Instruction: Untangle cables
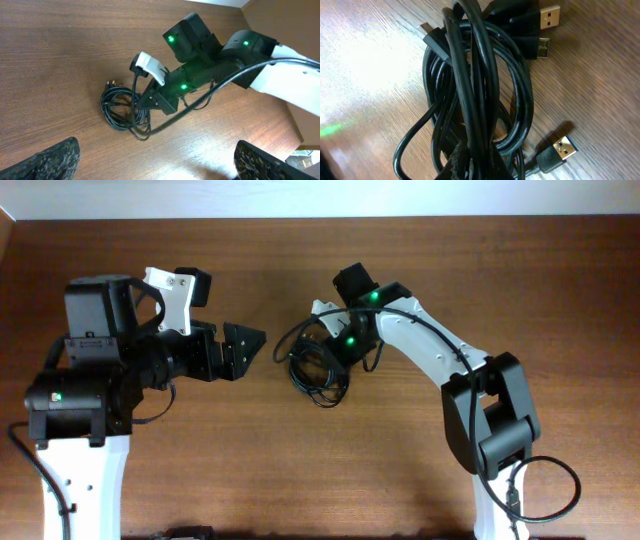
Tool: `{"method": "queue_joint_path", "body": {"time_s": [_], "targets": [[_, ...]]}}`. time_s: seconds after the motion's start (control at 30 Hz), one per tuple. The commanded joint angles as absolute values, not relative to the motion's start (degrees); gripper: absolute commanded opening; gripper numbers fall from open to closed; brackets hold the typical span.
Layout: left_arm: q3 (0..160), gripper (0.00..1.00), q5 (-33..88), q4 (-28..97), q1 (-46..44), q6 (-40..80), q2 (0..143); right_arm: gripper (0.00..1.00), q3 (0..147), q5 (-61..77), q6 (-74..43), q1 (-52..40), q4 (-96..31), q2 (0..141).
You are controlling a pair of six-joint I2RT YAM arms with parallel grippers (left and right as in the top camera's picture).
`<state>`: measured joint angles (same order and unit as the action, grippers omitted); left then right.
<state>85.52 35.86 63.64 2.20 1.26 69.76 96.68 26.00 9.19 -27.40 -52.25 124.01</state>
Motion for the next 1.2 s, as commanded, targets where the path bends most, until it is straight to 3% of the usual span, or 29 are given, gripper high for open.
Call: {"method": "queue_joint_path", "body": {"time_s": [0.0,0.27,0.43,0.53,0.63,0.77,0.97,1.17], "targets": [[86.52,0.99,36.67,63.46,2.02,-0.67,69.43,0.04,102.74,27.2,8.36,-25.82,-56.14,121.95],[86.5,0.99,36.64,63.55,2.02,-3.38,69.43,0.04,125.84,29.12,8.1,-25.85,-76.29,120.09],[86.5,0.99,25.63,62.15,2.02,-10.41,69.43,0.04,138.17,38.09,8.16,-25.87,-89.54,118.19],[86.5,0.79,25.78,56.05,2.0,-10.41,69.43,0.04,144.62,41.89,8.14,-26.28,-96.77,116.57],[86.52,0.82,30.26,52.64,2.02,-10.44,69.43,0.04,145.64,42.28,8.1,-28.88,-97.3,113.27],[86.52,0.87,45.39,51.22,2.0,-16.08,69.43,0.04,145.64,43.03,8.1,-34.09,-97.12,111.57],[86.5,0.88,46.35,51.86,2.0,-16.36,69.43,0.04,145.64,46.28,8.12,-36.73,-96.31,111.57],[86.5,0.87,49.87,54.08,2.0,-21.15,69.41,0.04,145.64,46.15,8.1,-33.19,-95.04,111.57]]}}
